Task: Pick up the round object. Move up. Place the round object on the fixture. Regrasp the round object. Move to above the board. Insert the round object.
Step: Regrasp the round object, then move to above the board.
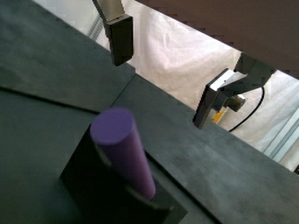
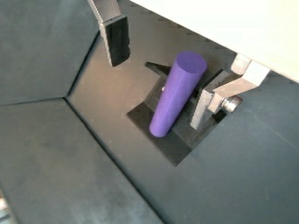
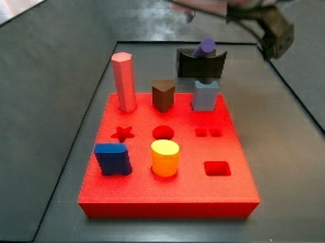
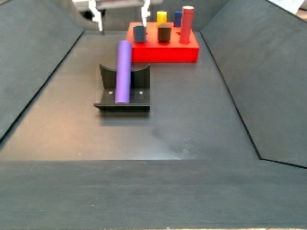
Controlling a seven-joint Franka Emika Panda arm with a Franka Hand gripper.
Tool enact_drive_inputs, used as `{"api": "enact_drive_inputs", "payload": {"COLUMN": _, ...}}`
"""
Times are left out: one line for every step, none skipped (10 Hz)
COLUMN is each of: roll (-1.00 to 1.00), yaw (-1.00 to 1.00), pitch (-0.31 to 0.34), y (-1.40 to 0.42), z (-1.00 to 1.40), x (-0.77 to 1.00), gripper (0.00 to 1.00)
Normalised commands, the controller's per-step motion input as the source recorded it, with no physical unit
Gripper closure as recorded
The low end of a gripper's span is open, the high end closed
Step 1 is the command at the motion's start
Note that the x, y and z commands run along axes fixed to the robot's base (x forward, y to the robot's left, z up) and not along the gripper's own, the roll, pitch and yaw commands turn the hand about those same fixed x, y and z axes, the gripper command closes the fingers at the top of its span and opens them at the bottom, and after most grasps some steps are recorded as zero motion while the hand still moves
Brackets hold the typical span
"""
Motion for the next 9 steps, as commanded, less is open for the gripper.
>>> {"api": "enact_drive_inputs", "payload": {"roll": 0.09, "yaw": 0.04, "pitch": -0.111, "y": 0.02, "z": -1.0, "x": 0.12, "gripper": 0.0}}
{"api": "enact_drive_inputs", "payload": {"roll": 0.09, "yaw": 0.01, "pitch": -0.101, "y": 0.01, "z": -0.96, "x": 0.12, "gripper": 0.0}}
{"api": "enact_drive_inputs", "payload": {"roll": 0.08, "yaw": -0.01, "pitch": -0.085, "y": 0.01, "z": -0.8, "x": 0.11, "gripper": 0.0}}
{"api": "enact_drive_inputs", "payload": {"roll": 0.08, "yaw": -0.02, "pitch": -0.058, "y": 0.0, "z": -0.58, "x": 0.09, "gripper": 0.0}}
{"api": "enact_drive_inputs", "payload": {"roll": 0.08, "yaw": -0.03, "pitch": -0.039, "y": 0.0, "z": -0.41, "x": 0.08, "gripper": 0.0}}
{"api": "enact_drive_inputs", "payload": {"roll": 0.07, "yaw": -0.03, "pitch": -0.023, "y": 0.0, "z": -0.26, "x": 0.08, "gripper": 0.0}}
{"api": "enact_drive_inputs", "payload": {"roll": 0.0, "yaw": 0.0, "pitch": 0.0, "y": 0.0, "z": 0.0, "x": 0.0, "gripper": 1.0}}
{"api": "enact_drive_inputs", "payload": {"roll": 0.21, "yaw": 0.22, "pitch": 0.16, "y": 0.07, "z": 1.0, "x": 0.08, "gripper": 1.0}}
{"api": "enact_drive_inputs", "payload": {"roll": 0.2, "yaw": 0.22, "pitch": 0.154, "y": 0.07, "z": 1.0, "x": 0.08, "gripper": 1.0}}
